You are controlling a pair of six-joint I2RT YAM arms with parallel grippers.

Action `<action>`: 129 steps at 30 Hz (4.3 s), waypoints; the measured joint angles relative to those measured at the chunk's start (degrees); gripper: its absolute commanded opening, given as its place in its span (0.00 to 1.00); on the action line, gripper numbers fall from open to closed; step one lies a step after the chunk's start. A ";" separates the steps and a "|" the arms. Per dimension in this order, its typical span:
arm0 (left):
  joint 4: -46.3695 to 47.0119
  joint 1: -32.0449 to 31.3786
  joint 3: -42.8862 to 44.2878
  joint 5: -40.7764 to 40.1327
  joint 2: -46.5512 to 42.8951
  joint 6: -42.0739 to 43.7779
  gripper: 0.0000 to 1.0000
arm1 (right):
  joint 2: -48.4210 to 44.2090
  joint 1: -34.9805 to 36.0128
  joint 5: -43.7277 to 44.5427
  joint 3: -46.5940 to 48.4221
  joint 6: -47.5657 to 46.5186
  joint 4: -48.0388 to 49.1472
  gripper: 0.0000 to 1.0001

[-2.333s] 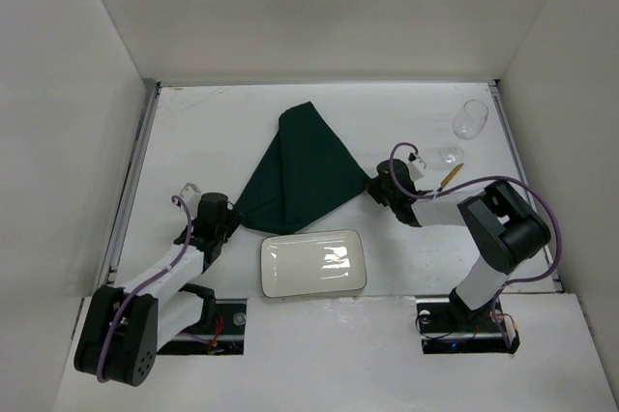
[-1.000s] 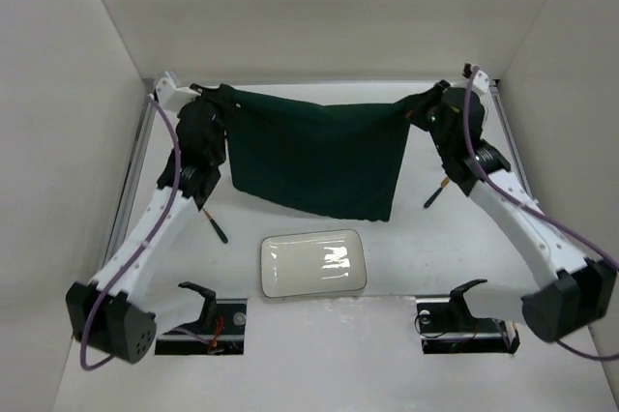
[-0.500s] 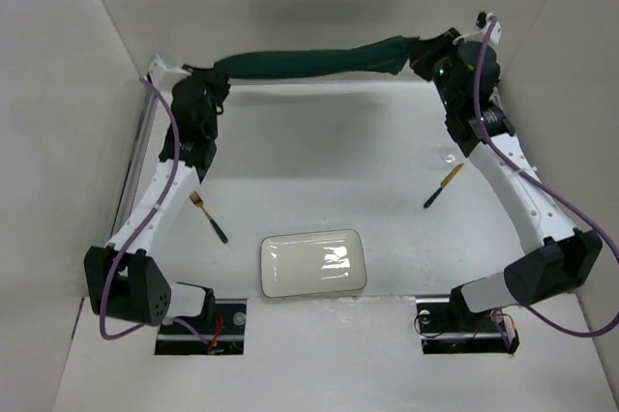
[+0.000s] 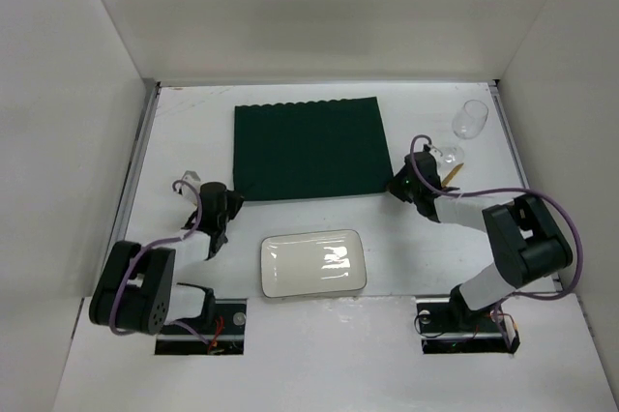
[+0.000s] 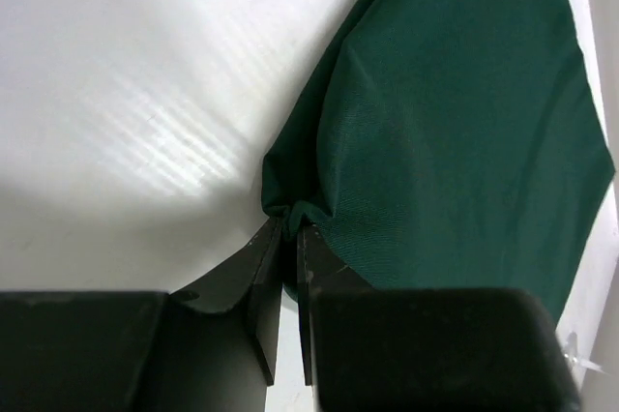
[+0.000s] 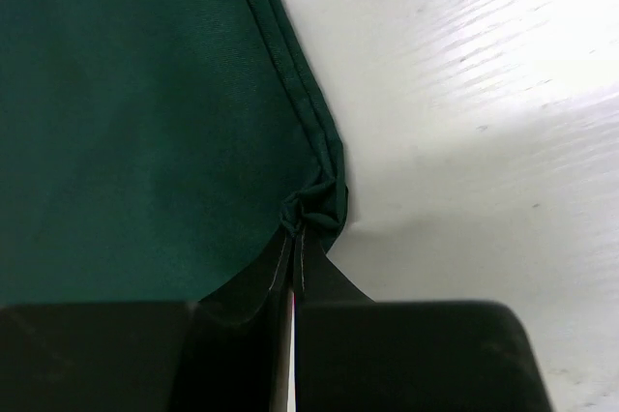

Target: Set the dinner table for one person

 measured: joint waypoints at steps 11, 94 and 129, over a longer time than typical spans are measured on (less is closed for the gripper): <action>-3.85 0.94 -8.17 0.66 -15.23 0.72 0.05 | -8.20 3.21 0.74 -9.68 5.35 5.14 0.00; -28.81 -7.34 4.72 -6.64 -27.41 10.36 0.44 | -23.23 26.23 -16.55 -7.19 2.99 -10.08 0.10; -29.97 -5.57 4.72 -6.36 -28.92 8.94 0.44 | 16.72 1.99 -32.57 20.70 1.90 4.04 0.11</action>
